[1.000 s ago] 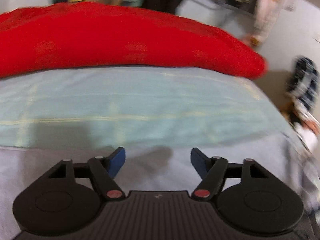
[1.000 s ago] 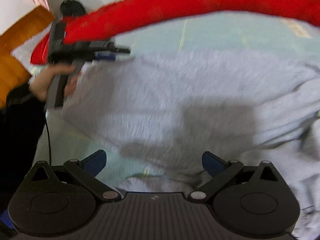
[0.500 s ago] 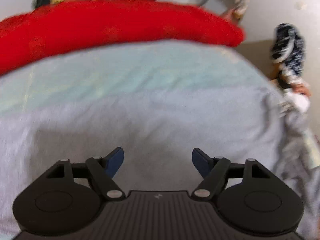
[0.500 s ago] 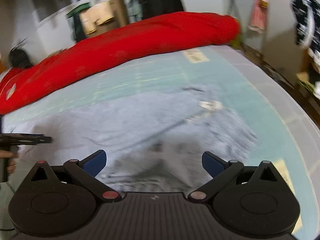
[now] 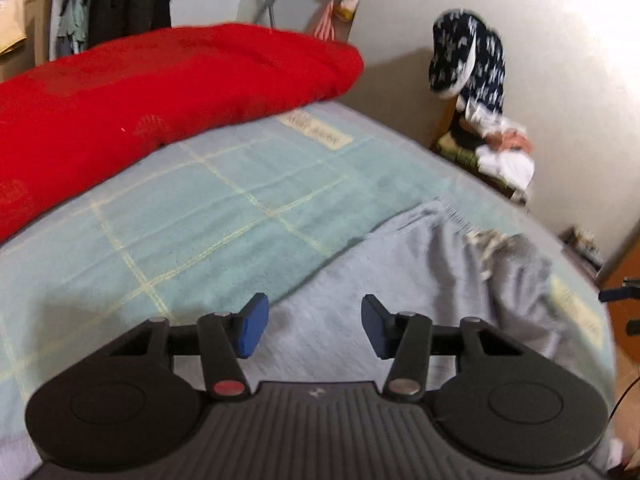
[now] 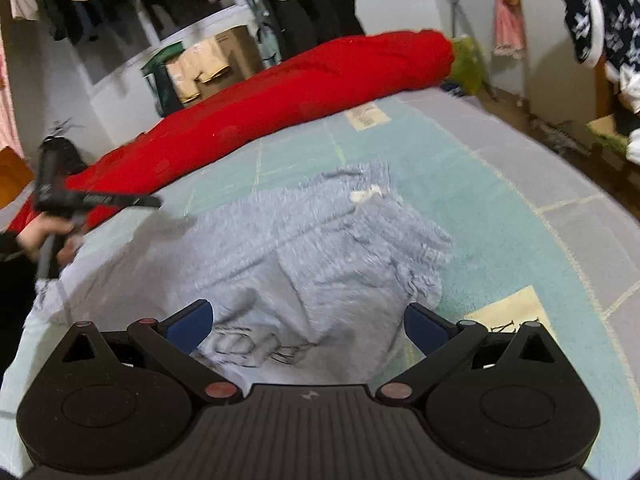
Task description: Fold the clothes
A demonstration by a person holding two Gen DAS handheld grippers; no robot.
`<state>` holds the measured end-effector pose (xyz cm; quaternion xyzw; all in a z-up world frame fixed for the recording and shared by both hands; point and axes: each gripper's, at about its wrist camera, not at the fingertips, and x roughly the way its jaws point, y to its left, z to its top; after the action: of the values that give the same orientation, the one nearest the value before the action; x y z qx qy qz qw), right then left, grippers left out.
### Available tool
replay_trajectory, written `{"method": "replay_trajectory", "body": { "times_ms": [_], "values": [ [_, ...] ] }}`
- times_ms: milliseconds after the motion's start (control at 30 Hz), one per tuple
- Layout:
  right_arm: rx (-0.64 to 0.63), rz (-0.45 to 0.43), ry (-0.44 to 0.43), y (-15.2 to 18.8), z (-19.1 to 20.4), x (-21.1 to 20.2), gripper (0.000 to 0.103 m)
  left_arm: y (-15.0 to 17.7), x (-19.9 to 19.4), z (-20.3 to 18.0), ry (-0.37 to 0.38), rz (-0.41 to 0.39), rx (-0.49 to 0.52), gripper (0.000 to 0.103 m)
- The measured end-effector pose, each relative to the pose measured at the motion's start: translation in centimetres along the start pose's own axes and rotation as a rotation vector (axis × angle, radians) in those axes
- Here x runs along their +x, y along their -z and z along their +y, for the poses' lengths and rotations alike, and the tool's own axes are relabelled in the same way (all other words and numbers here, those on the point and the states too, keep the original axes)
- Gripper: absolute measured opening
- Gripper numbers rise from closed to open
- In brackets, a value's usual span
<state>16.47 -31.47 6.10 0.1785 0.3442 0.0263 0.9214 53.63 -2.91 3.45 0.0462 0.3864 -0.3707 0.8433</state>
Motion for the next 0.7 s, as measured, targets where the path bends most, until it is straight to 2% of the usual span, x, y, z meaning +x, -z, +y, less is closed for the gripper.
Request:
{"method": "replay_trajectory", "body": {
  "times_ms": [33,133,200,300,367,433,567,700],
  "values": [
    [0.018,0.008,-0.01,0.1,-1.1,0.8,0.103,0.1,0.8,0.3,-0.027,0.011,-0.026,0.05],
    [0.091,0.024,-0.046,-0.2,-3.7,2.6,0.103,0.9,1.6,0.1,-0.037,0.07,-0.078,0.05],
    [0.112,0.028,-0.102,-0.9,-4.7,3.2,0.103,0.9,1.4,-1.2,-0.053,0.097,0.016,0.05],
    [0.053,-0.006,-0.136,-3.0,-5.0,3.0,0.103,-0.1,1.3,-2.8,-0.063,0.117,0.152,0.05],
    [0.054,-0.029,-0.156,-4.3,-5.4,3.0,0.103,-1.1,1.5,-3.1,-0.03,0.105,0.221,0.05],
    [0.075,-0.04,-0.191,-4.8,-5.8,3.5,0.103,-2.0,2.8,-2.9,0.022,0.127,0.282,0.05],
    [0.123,-0.023,-0.194,-3.1,-6.1,4.8,0.103,-3.0,6.3,-1.5,0.129,0.266,0.325,0.042],
    [0.182,0.003,-0.162,-0.2,-7.1,5.4,0.103,-3.7,9.2,1.2,0.215,0.375,0.308,0.04]
  ]
}}
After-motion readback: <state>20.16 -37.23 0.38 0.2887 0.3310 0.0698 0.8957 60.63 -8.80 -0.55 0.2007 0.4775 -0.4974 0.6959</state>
